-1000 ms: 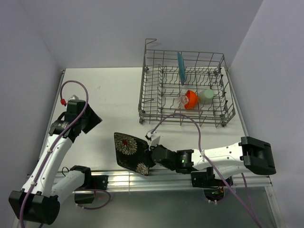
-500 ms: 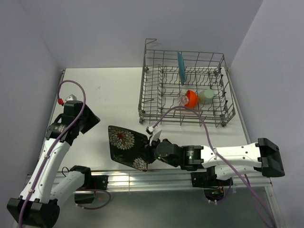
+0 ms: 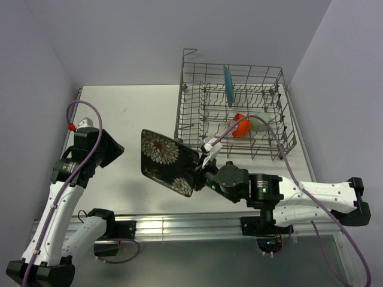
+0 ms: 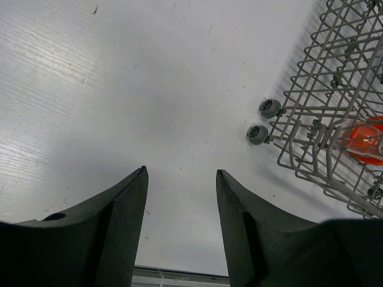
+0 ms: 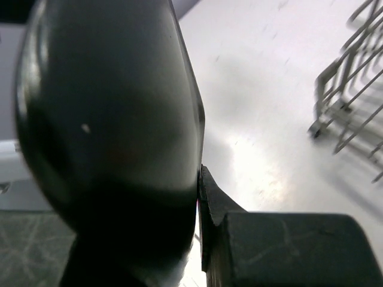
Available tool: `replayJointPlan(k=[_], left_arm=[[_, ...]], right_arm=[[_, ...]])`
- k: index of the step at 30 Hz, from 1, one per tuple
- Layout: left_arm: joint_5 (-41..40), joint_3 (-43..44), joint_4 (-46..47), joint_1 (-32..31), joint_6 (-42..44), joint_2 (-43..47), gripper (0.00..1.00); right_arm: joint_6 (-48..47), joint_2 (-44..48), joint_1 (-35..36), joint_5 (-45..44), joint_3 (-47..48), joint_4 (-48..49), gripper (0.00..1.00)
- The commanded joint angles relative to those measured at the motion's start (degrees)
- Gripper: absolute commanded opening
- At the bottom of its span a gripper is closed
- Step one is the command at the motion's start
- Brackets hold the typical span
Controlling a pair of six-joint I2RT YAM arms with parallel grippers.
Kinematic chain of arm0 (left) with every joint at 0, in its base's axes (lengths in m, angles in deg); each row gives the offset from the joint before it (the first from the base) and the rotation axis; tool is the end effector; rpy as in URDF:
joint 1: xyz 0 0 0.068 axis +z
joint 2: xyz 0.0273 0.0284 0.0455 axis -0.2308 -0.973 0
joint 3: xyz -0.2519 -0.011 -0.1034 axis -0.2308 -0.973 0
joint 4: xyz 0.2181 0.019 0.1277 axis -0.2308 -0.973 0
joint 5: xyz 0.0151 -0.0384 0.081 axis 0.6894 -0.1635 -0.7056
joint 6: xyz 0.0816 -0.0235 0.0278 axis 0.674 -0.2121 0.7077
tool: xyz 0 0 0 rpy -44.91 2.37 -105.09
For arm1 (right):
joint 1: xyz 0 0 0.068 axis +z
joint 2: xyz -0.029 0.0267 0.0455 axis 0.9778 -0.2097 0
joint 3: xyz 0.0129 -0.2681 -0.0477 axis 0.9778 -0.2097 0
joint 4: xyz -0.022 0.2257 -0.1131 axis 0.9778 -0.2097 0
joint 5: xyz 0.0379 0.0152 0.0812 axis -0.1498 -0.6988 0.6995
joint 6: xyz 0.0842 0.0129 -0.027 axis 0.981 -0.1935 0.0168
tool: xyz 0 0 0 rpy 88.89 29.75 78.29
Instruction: Load the mixed dishes into the dish rack
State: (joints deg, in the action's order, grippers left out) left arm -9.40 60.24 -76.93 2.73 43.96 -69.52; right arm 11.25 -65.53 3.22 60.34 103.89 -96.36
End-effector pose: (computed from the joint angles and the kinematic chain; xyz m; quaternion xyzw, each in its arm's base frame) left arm 0.1780 -0.0241 0.2964 -0.2956 0.8597 -0.1493 0.3888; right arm 0.0758 0.2407 0.3444 -0.2144 0.7406 0.3752 0.5146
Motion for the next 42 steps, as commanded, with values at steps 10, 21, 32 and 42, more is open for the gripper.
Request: replayJointPlan(k=[10, 21, 32, 42], left_arm=[[7.62, 0.46, 4.67, -0.29, 3.86, -0.32, 0.56], [10.34, -1.66, 7.57, -0.29, 5.09, -1.73, 0.55], [12.72, -3.24, 10.82, -0.29, 6.75, -4.27, 0.56], [14.57, -2.27, 13.55, -0.90, 8.87, -9.89, 0.55]], right_arm=[[-17.17, 5.89, -6.14, -12.90, 20.62, 3.35, 0.00], [-27.80, 5.11, -23.46, -18.43, 29.77, 5.88, 0.00], [-36.44, -3.24, -39.09, -22.85, 33.72, 10.82, 0.00], [-32.66, -12.90, -55.10, -17.74, 38.46, 5.47, 0.00]])
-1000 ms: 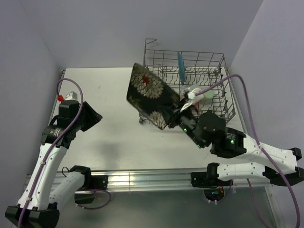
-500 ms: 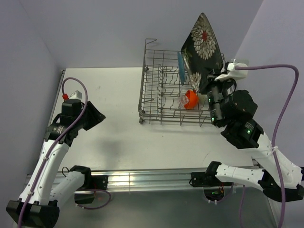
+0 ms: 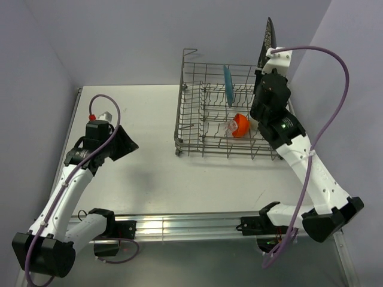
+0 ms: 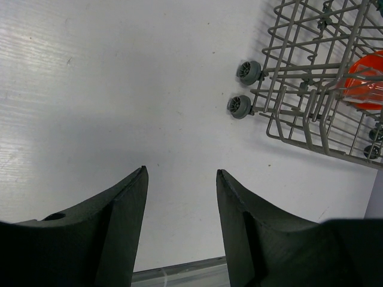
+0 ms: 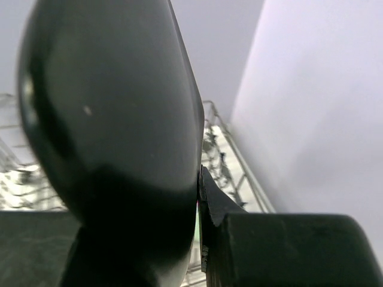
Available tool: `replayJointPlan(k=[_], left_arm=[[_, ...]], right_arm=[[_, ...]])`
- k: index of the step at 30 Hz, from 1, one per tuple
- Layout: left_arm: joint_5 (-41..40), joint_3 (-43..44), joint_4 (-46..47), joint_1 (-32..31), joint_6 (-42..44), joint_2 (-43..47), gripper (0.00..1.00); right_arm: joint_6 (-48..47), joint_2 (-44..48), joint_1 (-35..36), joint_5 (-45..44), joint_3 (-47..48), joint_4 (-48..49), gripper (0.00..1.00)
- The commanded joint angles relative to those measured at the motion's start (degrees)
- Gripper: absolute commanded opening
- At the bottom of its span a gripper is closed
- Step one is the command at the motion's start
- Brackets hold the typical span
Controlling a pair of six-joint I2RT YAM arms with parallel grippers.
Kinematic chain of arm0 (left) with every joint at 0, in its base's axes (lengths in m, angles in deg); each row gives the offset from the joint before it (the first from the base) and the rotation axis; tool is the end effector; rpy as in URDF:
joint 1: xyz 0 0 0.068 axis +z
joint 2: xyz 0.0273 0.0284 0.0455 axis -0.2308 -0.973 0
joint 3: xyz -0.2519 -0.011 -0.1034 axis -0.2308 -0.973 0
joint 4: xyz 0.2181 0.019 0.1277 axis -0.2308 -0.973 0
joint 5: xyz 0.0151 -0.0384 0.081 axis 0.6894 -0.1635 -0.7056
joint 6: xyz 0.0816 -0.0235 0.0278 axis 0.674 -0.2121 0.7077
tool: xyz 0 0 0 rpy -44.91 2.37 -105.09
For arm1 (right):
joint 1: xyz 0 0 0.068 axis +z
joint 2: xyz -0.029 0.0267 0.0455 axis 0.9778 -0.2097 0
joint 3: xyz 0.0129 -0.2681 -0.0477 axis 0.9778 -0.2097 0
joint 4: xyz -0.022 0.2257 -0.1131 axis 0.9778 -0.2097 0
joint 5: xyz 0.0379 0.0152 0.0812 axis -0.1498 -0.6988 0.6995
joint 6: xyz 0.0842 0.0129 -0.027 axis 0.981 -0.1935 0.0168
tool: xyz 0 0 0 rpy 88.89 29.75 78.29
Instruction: Load the mixed dishes into the dish rack
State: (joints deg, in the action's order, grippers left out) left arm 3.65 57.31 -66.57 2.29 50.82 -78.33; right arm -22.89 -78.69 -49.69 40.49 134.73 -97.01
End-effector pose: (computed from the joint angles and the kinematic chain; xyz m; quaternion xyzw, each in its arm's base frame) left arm 0.2166 -0.0515 0.2714 -0.1963 0.8927 -0.2169 0.3429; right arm 0.2603 0.0724 0.4848 0.0913 0.6817 -0.1561 0.7090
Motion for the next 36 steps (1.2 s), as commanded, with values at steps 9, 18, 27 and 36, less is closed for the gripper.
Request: replayJointPlan(k=[9, 18, 27, 36], left_arm=[[3.19, 0.57, 6.53, -2.04, 2.18, -5.31, 0.55], [3.19, 0.31, 7.32, -2.93, 3.06, -6.89, 0.55], [3.10, 1.10, 7.23, -3.01, 4.11, -7.95, 0.55], [3.27, -0.40, 8.64, -3.01, 4.73, -10.32, 0.55]], right_arm=[[2.62, -13.89, -10.71, 10.62, 22.80, -8.20, 0.00], [5.70, -27.61, -16.43, 17.13, 41.62, -20.68, 0.00], [8.07, -39.39, -17.31, 15.99, 52.00, -25.43, 0.00], [8.16, -44.84, -18.27, 16.52, 50.18, -25.62, 0.00]])
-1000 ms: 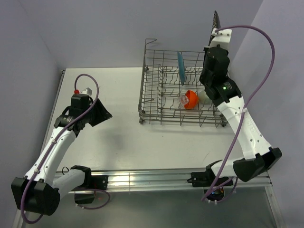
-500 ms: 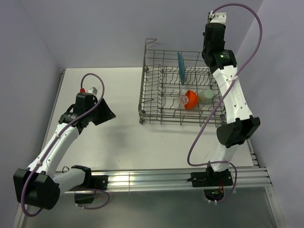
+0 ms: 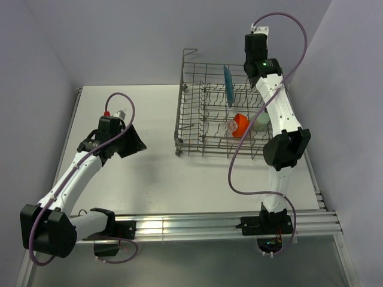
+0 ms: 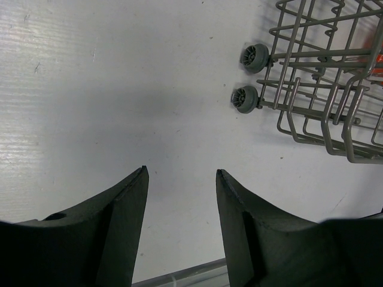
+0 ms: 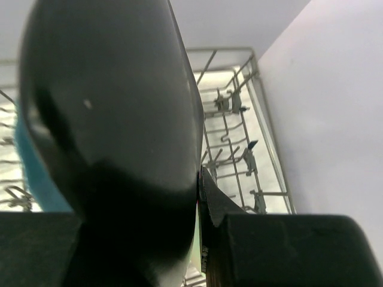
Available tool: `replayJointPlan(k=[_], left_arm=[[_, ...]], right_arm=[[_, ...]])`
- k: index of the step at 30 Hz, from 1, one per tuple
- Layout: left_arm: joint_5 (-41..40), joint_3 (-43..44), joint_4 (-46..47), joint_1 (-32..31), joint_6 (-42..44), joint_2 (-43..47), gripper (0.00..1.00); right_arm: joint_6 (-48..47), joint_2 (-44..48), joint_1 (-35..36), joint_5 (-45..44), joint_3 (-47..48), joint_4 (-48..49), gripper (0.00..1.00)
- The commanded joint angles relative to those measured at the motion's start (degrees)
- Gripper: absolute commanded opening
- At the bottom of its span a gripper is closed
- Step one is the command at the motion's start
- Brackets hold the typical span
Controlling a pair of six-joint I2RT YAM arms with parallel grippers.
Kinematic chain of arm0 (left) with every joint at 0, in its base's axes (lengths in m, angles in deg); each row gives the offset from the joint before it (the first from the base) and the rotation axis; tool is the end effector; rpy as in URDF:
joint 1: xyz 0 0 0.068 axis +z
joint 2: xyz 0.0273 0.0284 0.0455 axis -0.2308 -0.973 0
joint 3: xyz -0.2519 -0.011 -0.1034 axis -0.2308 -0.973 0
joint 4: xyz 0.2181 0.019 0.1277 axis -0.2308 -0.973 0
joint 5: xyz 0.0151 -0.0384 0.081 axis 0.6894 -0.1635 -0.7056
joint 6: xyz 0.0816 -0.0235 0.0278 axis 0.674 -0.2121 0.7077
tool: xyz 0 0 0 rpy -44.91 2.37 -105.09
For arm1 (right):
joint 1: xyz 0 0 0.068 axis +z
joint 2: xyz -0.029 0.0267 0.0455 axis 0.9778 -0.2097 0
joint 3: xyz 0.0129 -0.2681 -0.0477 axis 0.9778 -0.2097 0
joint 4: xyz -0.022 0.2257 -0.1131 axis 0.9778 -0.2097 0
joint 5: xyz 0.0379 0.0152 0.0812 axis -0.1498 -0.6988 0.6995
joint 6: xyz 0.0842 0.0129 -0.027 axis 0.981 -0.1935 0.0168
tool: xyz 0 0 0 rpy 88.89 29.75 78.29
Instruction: Load the mixed dishes into the dish rack
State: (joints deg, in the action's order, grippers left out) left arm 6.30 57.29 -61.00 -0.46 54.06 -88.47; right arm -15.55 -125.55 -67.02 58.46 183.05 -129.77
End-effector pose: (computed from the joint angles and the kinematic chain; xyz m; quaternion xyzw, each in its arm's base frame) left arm 0.2476 -0.0739 0.2431 -0.1458 0.9166 -0.2201 0.3004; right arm 0.4703 0.0497 0.4097 0.0517 0.8314 -0.1768 0.5243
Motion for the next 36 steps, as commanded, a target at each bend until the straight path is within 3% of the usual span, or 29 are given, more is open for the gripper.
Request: replayJointPlan(k=[1, 13, 36], left_arm=[[0.63, -0.46, 3.15, -0.26, 1.49, -0.62, 0.55], [0.63, -1.25, 4.73, -0.35, 1.67, -3.08, 0.55], [0.63, -2.84, 4.12, -0.61, 1.58, -0.97, 0.55]], right_arm=[[0.82, 1.49, -1.12, -1.27, 1.41, 7.50, 0.00], [0.82, -5.27, -3.23, 1.45, 5.10, 4.78, 0.00], [5.30, -6.24, -3.32, 4.44, 3.60, -2.17, 0.00]])
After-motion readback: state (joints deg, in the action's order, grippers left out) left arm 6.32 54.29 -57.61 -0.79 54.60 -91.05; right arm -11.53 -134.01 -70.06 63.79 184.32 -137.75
